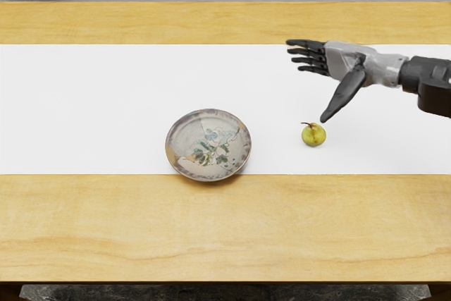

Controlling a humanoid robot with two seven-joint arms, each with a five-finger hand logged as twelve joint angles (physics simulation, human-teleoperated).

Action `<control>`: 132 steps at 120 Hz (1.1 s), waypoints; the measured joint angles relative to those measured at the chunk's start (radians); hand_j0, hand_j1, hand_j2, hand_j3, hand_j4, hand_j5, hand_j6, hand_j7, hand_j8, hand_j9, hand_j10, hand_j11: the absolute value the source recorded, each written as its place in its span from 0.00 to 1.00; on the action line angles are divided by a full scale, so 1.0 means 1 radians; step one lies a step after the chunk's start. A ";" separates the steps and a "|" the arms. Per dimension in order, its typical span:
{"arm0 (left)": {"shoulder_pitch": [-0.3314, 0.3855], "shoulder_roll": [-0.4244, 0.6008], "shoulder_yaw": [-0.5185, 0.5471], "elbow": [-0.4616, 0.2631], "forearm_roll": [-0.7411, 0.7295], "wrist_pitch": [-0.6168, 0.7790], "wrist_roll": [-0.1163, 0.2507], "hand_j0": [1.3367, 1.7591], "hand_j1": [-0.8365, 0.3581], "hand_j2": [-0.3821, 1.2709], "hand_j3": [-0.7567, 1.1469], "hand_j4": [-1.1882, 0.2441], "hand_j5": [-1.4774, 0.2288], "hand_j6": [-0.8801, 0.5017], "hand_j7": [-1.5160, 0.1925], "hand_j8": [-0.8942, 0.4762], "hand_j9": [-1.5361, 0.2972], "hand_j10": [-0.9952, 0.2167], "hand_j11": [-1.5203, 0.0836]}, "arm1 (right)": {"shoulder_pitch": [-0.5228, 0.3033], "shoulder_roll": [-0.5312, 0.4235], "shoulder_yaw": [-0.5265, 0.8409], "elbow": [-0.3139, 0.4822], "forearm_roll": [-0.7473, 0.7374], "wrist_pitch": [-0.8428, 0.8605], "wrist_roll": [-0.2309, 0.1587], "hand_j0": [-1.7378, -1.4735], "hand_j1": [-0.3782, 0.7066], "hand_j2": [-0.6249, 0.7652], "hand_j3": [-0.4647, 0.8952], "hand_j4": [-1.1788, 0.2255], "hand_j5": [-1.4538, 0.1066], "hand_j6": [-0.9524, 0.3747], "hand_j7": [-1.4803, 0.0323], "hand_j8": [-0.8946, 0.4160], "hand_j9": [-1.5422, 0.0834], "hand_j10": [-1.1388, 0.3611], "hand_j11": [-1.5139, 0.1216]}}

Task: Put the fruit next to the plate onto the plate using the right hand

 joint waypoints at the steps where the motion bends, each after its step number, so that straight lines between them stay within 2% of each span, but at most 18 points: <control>1: 0.000 0.000 0.000 0.000 0.000 0.000 0.000 0.76 0.97 0.23 0.40 0.81 0.85 0.62 0.87 0.64 0.82 0.80 0.93 | -0.004 0.001 0.000 0.000 -0.006 -0.002 0.008 0.30 0.03 0.45 0.34 0.84 0.93 0.72 0.98 0.68 0.95 0.76 0.93; 16: 0.000 0.000 0.000 0.000 0.000 0.000 0.000 0.76 0.97 0.23 0.40 0.81 0.85 0.62 0.87 0.64 0.82 0.80 0.93 | -0.059 0.014 -0.004 0.002 -0.087 -0.056 0.101 0.30 0.03 0.45 0.34 0.84 0.93 0.72 0.98 0.68 0.95 0.76 0.93; 31: 0.000 0.000 0.000 0.000 0.000 0.000 0.000 0.76 0.97 0.23 0.40 0.81 0.85 0.62 0.87 0.64 0.82 0.80 0.93 | -0.104 0.021 -0.006 0.002 -0.143 -0.133 0.154 0.30 0.03 0.45 0.34 0.84 0.93 0.72 0.98 0.68 0.95 0.76 0.93; 74: 0.000 0.000 0.000 0.000 0.000 0.000 0.000 0.76 0.97 0.23 0.40 0.81 0.85 0.62 0.87 0.64 0.82 0.80 0.93 | -0.223 0.025 -0.008 0.002 -0.173 -0.292 0.234 0.30 0.05 0.45 0.34 0.82 0.91 0.70 0.96 0.66 0.93 0.74 0.91; 101: 0.000 0.000 0.000 0.000 0.000 0.000 0.000 0.76 0.97 0.23 0.40 0.81 0.85 0.62 0.87 0.64 0.82 0.80 0.93 | -0.263 0.026 -0.011 0.001 -0.185 -0.344 0.273 0.30 0.16 0.43 0.34 0.75 0.83 0.62 0.87 0.59 0.85 0.68 0.83; 132: 0.000 0.000 0.000 0.000 0.000 0.000 0.000 0.76 0.97 0.23 0.40 0.81 0.85 0.62 0.87 0.64 0.82 0.80 0.93 | -0.286 0.026 -0.012 -0.008 -0.181 -0.383 0.296 0.30 0.30 0.42 0.34 0.66 0.72 0.53 0.76 0.49 0.75 0.59 0.73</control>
